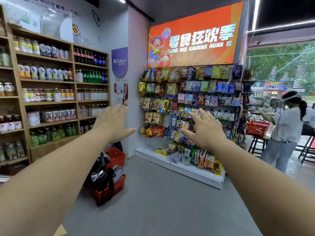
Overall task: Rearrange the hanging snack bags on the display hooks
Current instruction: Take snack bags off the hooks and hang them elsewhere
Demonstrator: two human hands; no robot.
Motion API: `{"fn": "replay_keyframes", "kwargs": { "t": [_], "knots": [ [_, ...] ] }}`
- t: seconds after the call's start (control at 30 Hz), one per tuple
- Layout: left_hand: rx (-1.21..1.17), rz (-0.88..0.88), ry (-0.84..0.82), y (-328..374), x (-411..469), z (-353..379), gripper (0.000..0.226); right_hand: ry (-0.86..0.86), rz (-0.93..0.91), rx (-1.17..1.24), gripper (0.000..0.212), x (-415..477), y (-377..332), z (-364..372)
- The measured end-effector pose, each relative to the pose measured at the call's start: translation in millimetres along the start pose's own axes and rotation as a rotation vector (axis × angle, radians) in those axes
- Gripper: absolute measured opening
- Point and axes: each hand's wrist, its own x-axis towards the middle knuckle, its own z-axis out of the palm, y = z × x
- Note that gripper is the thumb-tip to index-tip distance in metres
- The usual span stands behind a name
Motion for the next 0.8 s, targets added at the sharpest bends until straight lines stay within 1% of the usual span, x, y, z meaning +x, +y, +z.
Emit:
{"fn": "replay_keyframes", "kwargs": {
  "t": [0.1, 0.23, 0.37, 0.47, 0.6, 0.8],
  "knots": [
    [-0.016, 0.004, -0.023, -4, 43, 34, 0.093, -0.021, -0.005, -0.01, 0.088, 44, 6, 26],
    [-0.046, 0.034, -0.1, -12, 121, 83, 0.091, -0.052, -0.001, -0.008, 0.087, 118, 7, 65],
    [-0.045, 0.044, -0.154, -22, 204, 124, 0.09, -0.139, 0.012, -0.039, 0.086, 197, 8, 100],
    [-0.088, 0.036, -0.179, -24, 258, 156, 0.089, -0.174, 0.028, -0.033, 0.085, 249, 15, 127],
    [-0.078, 0.042, -0.183, -16, 318, 201, 0.088, -0.195, 0.052, -0.026, 0.083, 308, 32, 167],
    [-0.125, 0.046, -0.182, 6, 417, 283, 0.088, -0.21, 0.061, -0.002, 0.083, 414, 71, 243]
  ]
}}
